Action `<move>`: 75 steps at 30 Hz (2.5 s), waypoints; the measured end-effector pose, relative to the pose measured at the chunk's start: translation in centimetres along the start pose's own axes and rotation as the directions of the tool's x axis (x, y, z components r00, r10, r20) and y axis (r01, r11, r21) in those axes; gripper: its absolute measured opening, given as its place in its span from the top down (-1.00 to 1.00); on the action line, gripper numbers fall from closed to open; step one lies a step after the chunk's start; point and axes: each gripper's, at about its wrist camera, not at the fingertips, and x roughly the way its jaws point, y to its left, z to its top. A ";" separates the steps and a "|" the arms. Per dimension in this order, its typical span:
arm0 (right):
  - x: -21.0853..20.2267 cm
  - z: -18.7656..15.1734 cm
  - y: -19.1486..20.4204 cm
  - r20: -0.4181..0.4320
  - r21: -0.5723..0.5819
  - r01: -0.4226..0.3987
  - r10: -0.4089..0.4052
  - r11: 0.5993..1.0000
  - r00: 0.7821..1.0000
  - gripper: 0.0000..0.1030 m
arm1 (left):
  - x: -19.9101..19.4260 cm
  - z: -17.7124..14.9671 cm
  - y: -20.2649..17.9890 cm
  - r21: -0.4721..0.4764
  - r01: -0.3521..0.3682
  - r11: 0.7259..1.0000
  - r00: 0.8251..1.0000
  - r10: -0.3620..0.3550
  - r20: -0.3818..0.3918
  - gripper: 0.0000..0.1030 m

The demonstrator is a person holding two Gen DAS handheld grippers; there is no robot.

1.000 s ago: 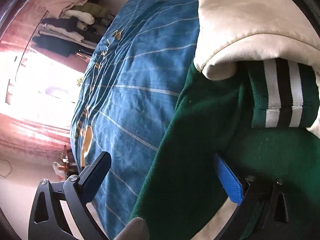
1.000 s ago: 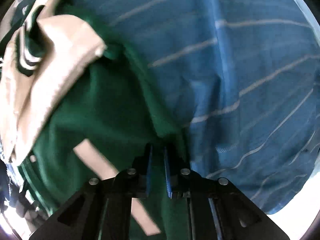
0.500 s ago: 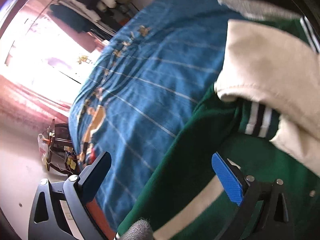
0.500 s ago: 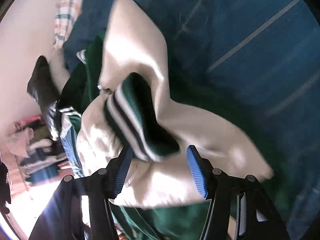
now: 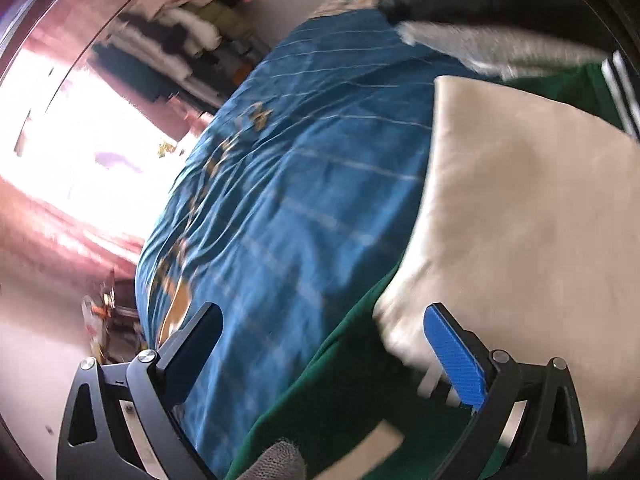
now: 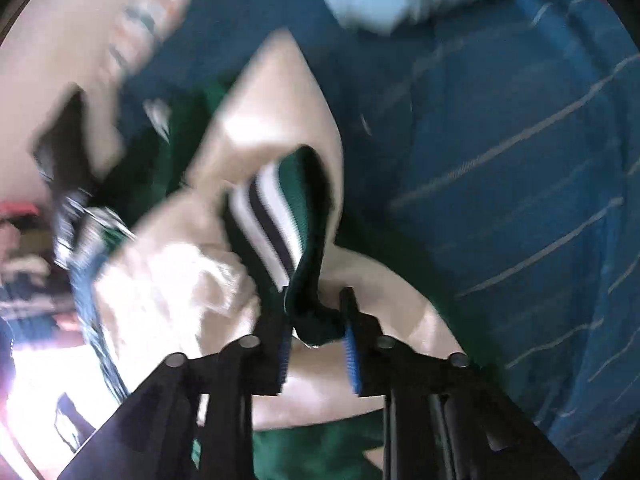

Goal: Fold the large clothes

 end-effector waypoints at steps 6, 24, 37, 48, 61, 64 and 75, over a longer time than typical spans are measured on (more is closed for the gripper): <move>-6.2 -0.5 2.7 0.207 -0.072 0.085 -0.068 0.994 0.976 0.14 | -2.0 2.1 -0.6 0.035 -0.001 0.999 0.998 -0.001 0.068 -1.00; 2.9 2.8 8.1 -0.077 -0.289 0.034 -0.058 0.957 0.995 0.55 | -2.3 2.1 -3.1 0.104 0.088 0.991 0.994 -0.095 0.057 -1.00; -9.3 -9.1 -9.6 -0.164 -0.261 0.061 -0.106 0.963 0.981 -0.77 | -18.9 -16.3 -4.1 0.181 0.029 0.983 0.990 -0.054 0.133 -1.00; -9.9 -7.4 -19.9 -0.239 -0.349 0.015 -0.104 0.937 0.965 -0.78 | -31.9 -33.1 -16.5 0.375 -0.192 0.907 0.972 0.121 0.204 -1.00; -10.1 -3.0 -27.3 -0.309 -0.259 -0.006 -0.077 0.966 0.948 -0.78 | -27.1 -34.9 -26.7 0.519 -0.294 0.802 0.956 0.240 0.169 -1.00; -9.6 -2.7 -27.0 -0.322 -0.259 -0.021 -0.066 0.966 0.944 -0.78 | -26.1 -34.0 -26.6 0.497 -0.280 0.822 0.960 0.237 0.148 -1.00; -6.8 -1.0 -23.2 -0.363 -0.241 -0.115 0.021 0.964 0.932 -0.78 | -28.4 -33.2 -24.5 0.408 -0.146 0.901 0.988 0.112 0.107 0.59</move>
